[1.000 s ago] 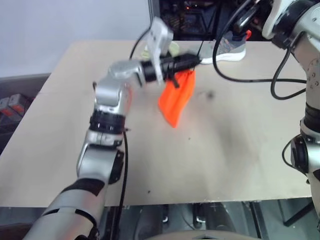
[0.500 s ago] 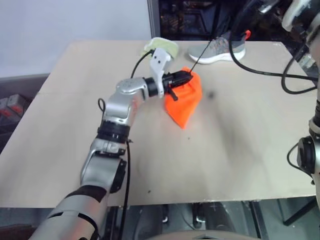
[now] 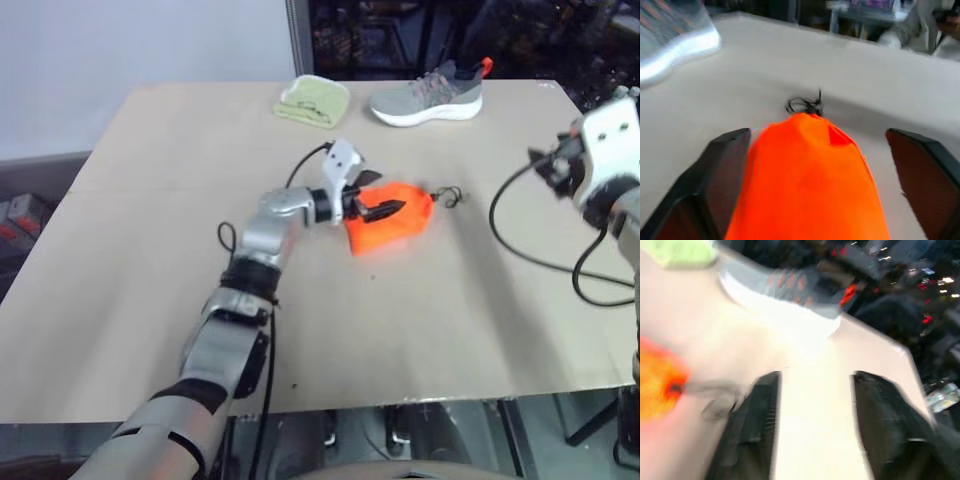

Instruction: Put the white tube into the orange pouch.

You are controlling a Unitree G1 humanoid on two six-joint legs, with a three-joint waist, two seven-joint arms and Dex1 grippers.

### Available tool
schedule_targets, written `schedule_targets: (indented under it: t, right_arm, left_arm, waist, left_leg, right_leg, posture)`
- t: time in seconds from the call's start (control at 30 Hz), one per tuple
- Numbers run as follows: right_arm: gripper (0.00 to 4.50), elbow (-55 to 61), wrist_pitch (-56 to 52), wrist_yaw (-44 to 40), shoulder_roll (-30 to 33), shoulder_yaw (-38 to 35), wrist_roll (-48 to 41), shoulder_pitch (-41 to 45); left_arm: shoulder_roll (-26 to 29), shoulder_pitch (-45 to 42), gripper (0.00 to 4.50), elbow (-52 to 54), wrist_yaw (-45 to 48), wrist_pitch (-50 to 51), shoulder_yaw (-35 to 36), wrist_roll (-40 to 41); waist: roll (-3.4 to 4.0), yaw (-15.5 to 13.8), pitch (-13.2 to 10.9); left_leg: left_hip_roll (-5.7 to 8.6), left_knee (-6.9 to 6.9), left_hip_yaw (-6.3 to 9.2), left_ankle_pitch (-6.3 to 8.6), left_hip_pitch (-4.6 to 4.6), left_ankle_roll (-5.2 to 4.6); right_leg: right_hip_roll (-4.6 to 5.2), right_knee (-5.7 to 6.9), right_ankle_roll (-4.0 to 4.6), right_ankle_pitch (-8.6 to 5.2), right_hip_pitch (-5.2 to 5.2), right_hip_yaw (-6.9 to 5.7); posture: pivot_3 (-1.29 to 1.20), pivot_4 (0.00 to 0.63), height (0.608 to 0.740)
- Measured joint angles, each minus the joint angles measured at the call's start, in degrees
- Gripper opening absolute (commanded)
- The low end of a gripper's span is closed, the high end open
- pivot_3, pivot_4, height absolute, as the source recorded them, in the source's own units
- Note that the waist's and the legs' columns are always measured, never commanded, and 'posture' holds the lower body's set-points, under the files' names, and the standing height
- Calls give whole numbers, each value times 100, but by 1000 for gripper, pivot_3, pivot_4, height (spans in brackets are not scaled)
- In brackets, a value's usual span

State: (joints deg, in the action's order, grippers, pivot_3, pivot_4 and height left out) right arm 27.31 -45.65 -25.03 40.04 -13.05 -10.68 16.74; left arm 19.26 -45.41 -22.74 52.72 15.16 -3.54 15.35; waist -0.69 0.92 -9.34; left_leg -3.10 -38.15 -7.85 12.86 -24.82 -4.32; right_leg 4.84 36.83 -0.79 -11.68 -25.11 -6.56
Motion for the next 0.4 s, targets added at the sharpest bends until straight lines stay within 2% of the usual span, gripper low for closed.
schedule_targets:
  t: [0.03,0.07,0.2,0.3,0.4]
  right_arm:
    - [4347,176,-15,-51,-115,-121,-115,-299]
    - [4431,406,-34,-101,-216,-248,-231,-579]
    - [4431,1730,183,-585,-360,-842,-724,-2159]
    - [4431,2112,500,-1092,-578,-1415,-980,-3584]
    - [4431,2173,852,-1327,-559,-1928,-1009,-4035]
  left_arm:
    - [220,196,4500,246,-2,82,138,39]
    - [441,413,4500,471,5,141,293,73]
    - [1130,1601,4500,1551,60,441,859,394]
    - [1667,2873,4500,2202,105,845,1465,692]
    - [1880,3413,4500,2729,120,1114,1711,958]
  waist:
    - [0,-1,0]
    - [2,-3,1]
    - [0,-62,4]
    - [1,-62,2]
    - [2,-104,1]
  left_leg:
    - [0,1,-4,0,-3,0]
    - [0,-1,-3,0,2,1]
    - [3,-5,22,4,5,2]
    - [1,-11,35,22,5,10]
    - [0,-18,48,49,14,7]
  right_leg:
    - [-2,0,9,6,-4,2]
    - [-2,1,9,5,-1,2]
    - [8,-15,-11,-8,25,-9]
    - [21,-27,4,-20,36,-9]
    - [44,-36,11,-24,45,-21]
  posture:
    - [0,150,740]
    - [0,150,740]
    - [0,150,740]
    - [0,150,740]
    - [0,150,740]
